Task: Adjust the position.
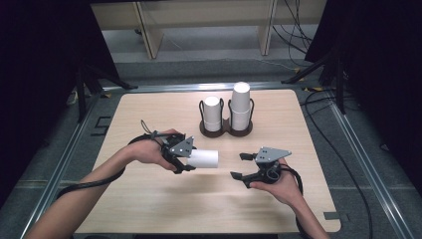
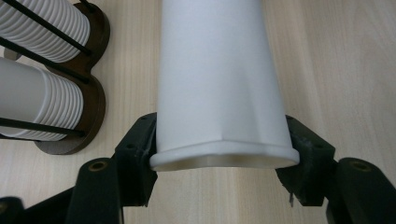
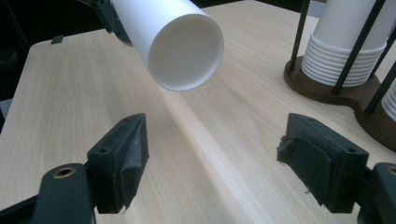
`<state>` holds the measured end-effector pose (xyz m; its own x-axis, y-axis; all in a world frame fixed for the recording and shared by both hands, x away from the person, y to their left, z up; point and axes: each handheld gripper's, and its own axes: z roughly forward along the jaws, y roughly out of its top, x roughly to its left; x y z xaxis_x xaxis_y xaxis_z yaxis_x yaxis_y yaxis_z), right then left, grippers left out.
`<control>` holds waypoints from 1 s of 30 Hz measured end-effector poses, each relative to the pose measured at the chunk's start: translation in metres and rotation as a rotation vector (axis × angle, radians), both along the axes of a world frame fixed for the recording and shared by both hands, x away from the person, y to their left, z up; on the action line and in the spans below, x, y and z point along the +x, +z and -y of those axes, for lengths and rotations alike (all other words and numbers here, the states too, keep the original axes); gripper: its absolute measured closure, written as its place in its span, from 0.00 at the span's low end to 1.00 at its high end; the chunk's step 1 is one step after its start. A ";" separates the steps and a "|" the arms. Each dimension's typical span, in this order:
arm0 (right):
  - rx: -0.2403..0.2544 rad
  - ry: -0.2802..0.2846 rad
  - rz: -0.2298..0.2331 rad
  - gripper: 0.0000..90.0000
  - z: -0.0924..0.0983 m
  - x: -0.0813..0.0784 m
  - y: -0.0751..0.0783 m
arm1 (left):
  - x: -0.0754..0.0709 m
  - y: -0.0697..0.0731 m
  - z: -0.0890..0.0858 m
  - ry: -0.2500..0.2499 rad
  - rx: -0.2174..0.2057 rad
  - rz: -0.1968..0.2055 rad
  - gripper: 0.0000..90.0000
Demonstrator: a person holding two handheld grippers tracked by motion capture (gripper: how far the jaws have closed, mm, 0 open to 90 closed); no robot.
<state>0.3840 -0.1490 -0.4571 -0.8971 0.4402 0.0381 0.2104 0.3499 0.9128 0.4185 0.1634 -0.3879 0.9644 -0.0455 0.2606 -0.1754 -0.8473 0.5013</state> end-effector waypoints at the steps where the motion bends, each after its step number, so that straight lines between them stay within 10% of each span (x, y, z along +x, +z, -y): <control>1: 0.002 -0.004 -0.028 0.25 0.000 -0.002 0.000 | -0.001 0.000 0.001 -0.003 0.003 0.000 0.41; 14: -0.036 0.032 -0.034 0.26 -0.005 -0.001 0.003 | -0.002 0.004 0.016 -0.019 0.132 -0.022 0.41; 30: -0.078 0.113 -0.027 0.26 -0.010 0.008 0.007 | -0.001 0.004 0.021 -0.044 0.187 -0.019 0.41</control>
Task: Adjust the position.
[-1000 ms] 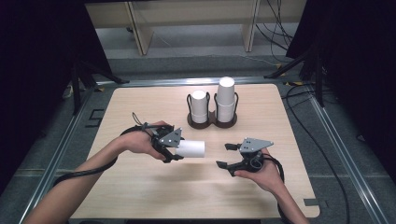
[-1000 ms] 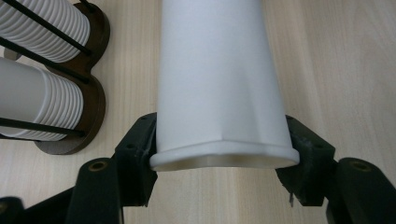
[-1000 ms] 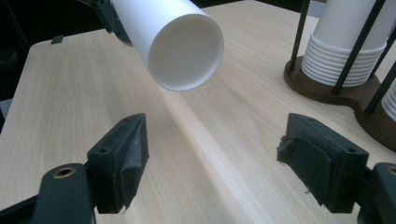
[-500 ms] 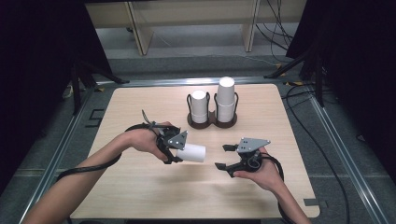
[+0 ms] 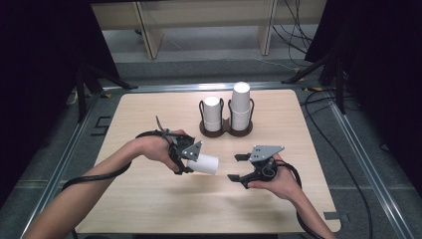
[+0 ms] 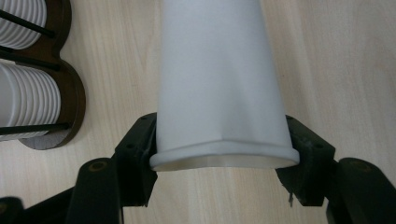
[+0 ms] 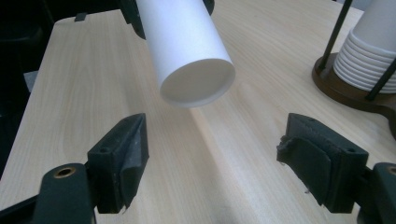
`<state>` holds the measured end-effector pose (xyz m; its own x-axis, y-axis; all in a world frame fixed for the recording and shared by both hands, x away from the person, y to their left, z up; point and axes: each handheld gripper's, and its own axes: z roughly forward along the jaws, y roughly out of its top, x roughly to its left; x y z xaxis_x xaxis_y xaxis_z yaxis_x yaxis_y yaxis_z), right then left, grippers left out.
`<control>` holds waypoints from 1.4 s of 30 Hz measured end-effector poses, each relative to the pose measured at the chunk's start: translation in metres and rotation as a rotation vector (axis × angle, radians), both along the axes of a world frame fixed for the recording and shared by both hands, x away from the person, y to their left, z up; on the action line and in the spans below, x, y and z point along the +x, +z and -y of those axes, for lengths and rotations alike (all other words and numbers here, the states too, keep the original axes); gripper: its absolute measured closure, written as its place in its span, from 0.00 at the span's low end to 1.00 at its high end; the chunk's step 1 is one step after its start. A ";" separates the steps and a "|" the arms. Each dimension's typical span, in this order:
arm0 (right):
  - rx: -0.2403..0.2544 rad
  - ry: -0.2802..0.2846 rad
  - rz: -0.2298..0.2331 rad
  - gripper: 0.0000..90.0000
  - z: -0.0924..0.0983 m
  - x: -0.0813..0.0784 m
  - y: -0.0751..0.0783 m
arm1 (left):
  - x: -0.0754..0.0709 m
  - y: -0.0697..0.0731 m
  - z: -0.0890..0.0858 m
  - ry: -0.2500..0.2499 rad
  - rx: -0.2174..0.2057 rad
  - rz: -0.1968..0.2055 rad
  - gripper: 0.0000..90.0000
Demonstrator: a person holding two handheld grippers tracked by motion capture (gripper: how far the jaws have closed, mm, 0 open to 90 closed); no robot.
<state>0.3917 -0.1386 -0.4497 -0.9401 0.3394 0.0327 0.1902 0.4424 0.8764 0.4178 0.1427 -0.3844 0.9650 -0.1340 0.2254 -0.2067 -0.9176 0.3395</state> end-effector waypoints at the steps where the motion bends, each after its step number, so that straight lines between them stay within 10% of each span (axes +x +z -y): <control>1: 0.003 0.003 -0.006 0.26 -0.001 0.000 0.000 | 0.000 0.000 0.000 -0.002 0.002 -0.004 0.40; 15: -0.075 0.081 -0.026 0.26 -0.012 0.012 0.007 | 0.000 0.003 0.008 -0.037 0.120 -0.003 0.40; 42: -0.132 0.127 0.029 0.28 -0.050 0.017 0.024 | -0.003 0.008 0.024 -0.044 0.200 0.016 0.40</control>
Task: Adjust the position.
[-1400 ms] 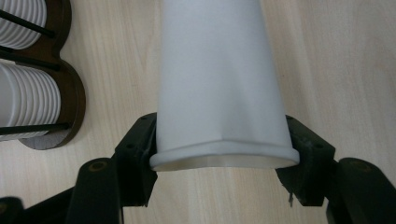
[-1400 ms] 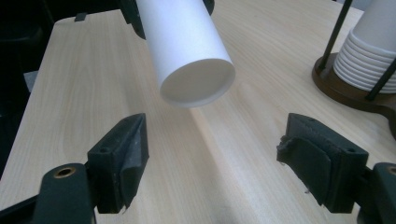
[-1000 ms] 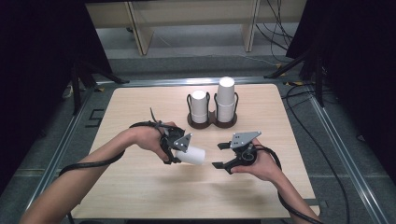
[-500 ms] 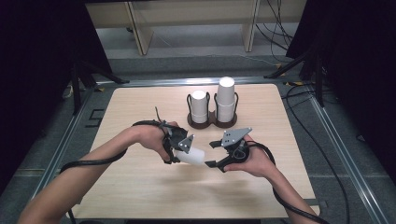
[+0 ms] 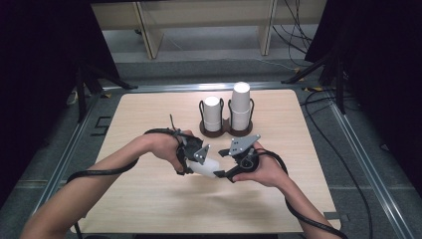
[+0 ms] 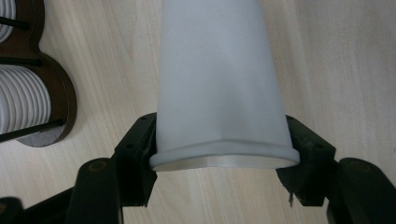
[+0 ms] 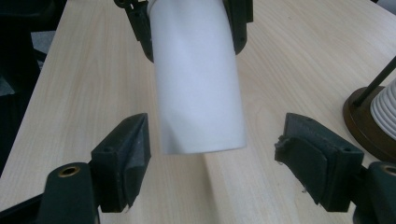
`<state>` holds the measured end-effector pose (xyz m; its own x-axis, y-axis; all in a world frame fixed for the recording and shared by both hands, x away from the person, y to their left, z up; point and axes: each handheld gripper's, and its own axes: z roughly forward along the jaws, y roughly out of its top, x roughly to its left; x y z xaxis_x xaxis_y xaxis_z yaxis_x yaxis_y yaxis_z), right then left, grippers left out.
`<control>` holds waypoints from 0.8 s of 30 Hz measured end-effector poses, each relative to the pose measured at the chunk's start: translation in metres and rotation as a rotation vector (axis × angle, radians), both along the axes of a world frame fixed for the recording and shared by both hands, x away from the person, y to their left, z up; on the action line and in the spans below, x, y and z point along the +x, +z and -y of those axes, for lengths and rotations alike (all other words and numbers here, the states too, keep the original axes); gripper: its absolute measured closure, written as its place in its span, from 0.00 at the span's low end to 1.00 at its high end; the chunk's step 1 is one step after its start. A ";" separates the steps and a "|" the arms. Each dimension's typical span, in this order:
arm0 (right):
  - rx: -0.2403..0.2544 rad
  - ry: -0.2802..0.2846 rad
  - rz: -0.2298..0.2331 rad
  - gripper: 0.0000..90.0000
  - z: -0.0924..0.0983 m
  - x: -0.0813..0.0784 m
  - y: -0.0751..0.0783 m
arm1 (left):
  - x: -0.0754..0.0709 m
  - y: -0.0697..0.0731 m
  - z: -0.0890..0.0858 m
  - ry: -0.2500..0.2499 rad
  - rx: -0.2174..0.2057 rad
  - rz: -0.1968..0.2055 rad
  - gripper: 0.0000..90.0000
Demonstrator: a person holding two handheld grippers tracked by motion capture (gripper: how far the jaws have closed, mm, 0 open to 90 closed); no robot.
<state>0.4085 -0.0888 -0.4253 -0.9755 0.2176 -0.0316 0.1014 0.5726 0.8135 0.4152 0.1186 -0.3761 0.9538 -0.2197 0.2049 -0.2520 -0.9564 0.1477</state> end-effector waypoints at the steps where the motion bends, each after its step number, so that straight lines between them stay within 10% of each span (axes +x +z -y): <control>1: -0.003 0.003 0.002 0.27 -0.002 0.000 0.000 | 0.000 0.000 0.000 0.001 -0.001 0.000 0.40; 24: -0.059 0.026 0.013 0.28 -0.023 0.000 -0.004 | 0.001 -0.001 0.005 0.016 0.012 -0.003 0.41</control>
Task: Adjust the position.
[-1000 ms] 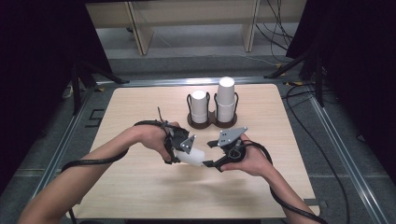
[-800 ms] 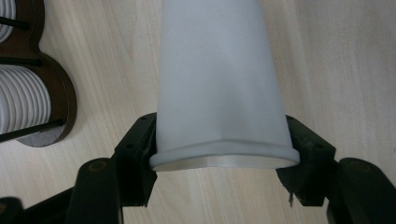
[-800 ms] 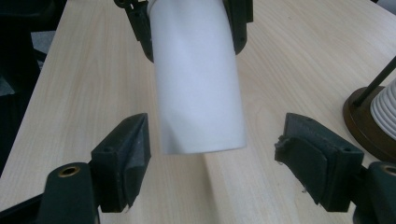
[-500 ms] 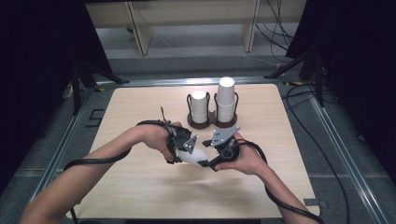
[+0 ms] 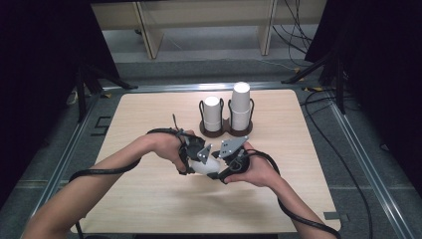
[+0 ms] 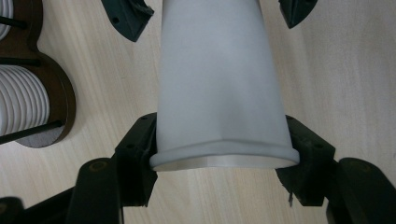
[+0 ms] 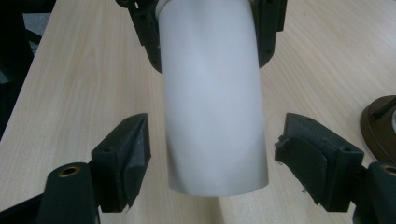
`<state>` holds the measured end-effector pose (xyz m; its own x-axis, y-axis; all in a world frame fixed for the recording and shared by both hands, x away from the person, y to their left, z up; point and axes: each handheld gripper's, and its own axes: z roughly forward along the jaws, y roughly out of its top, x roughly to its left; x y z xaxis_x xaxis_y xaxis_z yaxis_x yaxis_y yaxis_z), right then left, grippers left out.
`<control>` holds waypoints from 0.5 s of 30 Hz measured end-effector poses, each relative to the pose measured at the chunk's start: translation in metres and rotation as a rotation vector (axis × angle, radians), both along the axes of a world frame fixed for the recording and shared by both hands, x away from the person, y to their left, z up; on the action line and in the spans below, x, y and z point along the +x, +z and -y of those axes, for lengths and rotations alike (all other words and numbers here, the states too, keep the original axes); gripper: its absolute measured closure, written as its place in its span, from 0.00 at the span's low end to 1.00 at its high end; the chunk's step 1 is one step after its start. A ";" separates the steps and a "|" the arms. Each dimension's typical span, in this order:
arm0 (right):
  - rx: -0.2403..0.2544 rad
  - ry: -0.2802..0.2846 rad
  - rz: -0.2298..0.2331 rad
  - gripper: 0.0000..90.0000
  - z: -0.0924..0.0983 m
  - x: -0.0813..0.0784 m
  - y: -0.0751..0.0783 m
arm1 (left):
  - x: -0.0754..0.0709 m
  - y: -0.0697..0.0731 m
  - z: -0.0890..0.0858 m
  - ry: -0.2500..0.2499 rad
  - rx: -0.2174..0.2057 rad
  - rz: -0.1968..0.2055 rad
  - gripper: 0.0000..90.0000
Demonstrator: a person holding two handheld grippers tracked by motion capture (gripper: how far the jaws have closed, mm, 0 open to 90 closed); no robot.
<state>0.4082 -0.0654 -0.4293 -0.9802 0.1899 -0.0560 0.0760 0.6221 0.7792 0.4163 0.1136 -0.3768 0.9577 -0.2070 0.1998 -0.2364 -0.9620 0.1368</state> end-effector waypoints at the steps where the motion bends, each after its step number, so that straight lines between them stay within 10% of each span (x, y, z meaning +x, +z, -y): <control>1: 0.000 0.011 0.011 0.28 -0.001 0.001 -0.001 | 0.000 0.000 0.000 -0.001 0.001 0.000 0.41; 15: -0.006 0.016 -0.009 0.31 -0.008 0.001 -0.005 | -0.001 0.001 0.001 -0.005 -0.003 -0.003 0.41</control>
<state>0.4093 -0.0572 -0.4344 -0.9836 0.1740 -0.0482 0.0732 0.6281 0.7747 0.4156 0.1130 -0.3758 0.9573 -0.2111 0.1976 -0.2408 -0.9603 0.1408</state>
